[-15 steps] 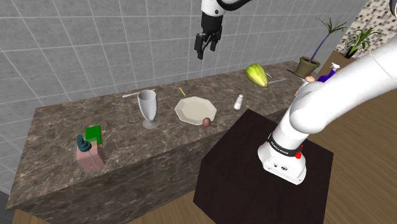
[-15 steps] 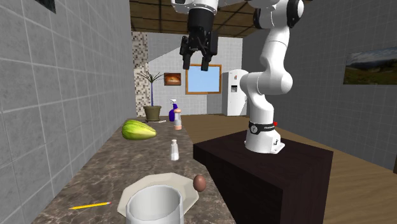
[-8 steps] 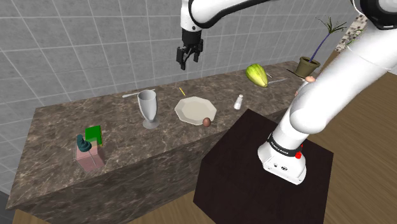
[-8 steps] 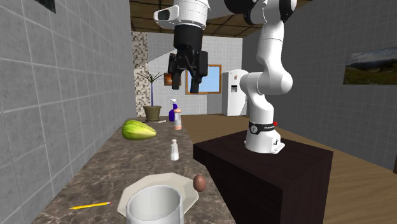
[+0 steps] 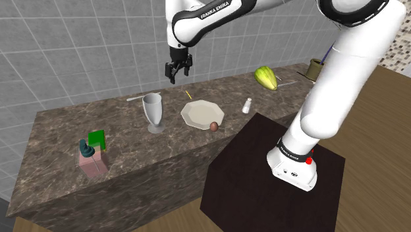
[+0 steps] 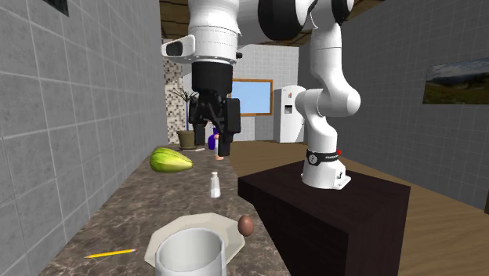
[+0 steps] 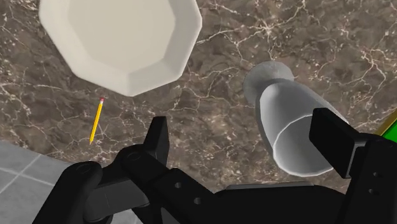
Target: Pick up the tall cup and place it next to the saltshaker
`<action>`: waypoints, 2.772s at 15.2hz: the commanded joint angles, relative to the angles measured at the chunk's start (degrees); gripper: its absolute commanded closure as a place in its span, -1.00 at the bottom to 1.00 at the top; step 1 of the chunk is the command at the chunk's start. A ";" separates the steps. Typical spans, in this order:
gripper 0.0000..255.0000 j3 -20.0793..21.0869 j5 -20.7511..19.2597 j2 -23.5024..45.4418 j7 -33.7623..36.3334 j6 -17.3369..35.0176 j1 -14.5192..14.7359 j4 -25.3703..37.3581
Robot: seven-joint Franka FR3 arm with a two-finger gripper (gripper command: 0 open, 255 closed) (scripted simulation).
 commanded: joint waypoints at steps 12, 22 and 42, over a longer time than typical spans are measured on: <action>-1.00 0.49 -1.58 25.72 3.64 1.36 3.52 21.95; -1.00 0.13 -2.12 28.46 3.97 5.08 3.74 20.96; 1.00 0.47 -1.62 25.87 3.67 1.74 3.53 21.73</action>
